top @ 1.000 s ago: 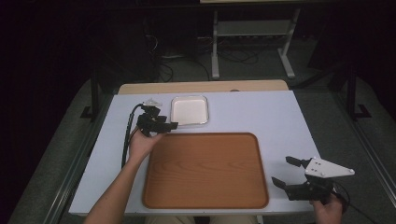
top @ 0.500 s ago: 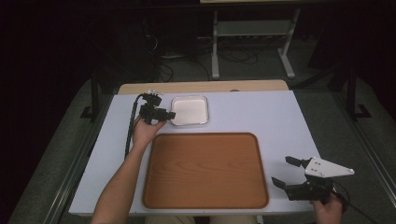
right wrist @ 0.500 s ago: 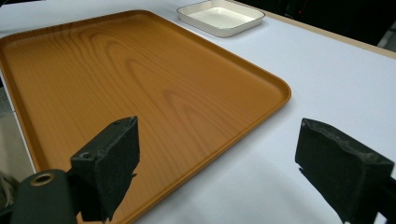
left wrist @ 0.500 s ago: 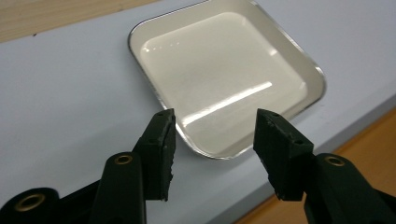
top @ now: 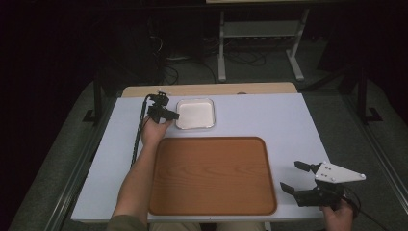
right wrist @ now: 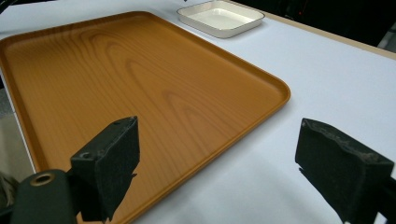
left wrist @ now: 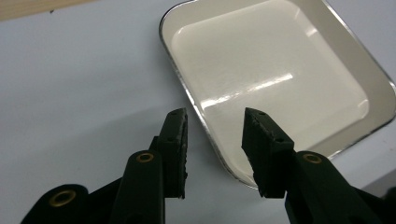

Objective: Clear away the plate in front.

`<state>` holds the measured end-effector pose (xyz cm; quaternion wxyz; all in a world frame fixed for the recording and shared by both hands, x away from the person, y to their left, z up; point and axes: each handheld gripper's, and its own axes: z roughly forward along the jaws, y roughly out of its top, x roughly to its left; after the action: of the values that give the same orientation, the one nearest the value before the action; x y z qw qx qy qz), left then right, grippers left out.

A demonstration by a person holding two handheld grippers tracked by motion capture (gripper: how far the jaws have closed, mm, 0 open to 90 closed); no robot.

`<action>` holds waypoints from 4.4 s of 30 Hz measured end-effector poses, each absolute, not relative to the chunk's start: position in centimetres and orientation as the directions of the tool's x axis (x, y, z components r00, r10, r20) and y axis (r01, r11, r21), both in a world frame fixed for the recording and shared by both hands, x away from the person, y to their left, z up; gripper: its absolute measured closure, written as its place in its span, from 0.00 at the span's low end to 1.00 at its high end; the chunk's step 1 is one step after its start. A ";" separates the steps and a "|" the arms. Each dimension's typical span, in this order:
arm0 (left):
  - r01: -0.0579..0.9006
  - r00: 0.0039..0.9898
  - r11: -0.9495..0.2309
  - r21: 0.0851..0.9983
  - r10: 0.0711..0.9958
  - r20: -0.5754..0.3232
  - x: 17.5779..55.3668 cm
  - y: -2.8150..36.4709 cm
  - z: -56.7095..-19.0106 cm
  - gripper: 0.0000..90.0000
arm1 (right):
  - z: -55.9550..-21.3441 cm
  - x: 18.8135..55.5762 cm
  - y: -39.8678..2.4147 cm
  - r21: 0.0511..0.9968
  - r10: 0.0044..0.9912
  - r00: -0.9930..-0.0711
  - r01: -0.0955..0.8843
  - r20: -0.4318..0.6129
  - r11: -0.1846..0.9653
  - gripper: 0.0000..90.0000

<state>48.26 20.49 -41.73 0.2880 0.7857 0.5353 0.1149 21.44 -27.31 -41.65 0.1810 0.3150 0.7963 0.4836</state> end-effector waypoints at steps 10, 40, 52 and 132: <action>0.808 0.361 -0.214 0.548 0.916 -0.174 49.0 20.5 -43.3 0.77 | -41.6 21.4 -27.4 0.886 0.676 -0.737 0.322 0.013 0.334 0.14; 0.865 0.218 -0.008 0.502 0.906 -0.362 49.8 21.1 -44.9 0.97 | -41.7 21.4 -27.3 0.882 0.669 -0.743 0.321 0.010 0.344 0.14; 0.849 0.199 0.044 0.527 0.897 -0.395 49.6 21.3 -44.7 0.99 | -41.7 21.4 -27.3 0.881 0.668 -0.744 0.323 0.011 0.346 0.14; 0.740 0.368 0.102 0.665 0.766 -0.527 40.4 24.0 -37.4 0.99 | -41.6 21.2 -27.3 0.878 0.677 -0.736 0.329 0.008 0.347 0.14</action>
<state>40.40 23.99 -37.36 0.4849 0.6699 0.5621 0.0136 21.24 -27.33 -41.63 0.1826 0.3144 0.8000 0.4772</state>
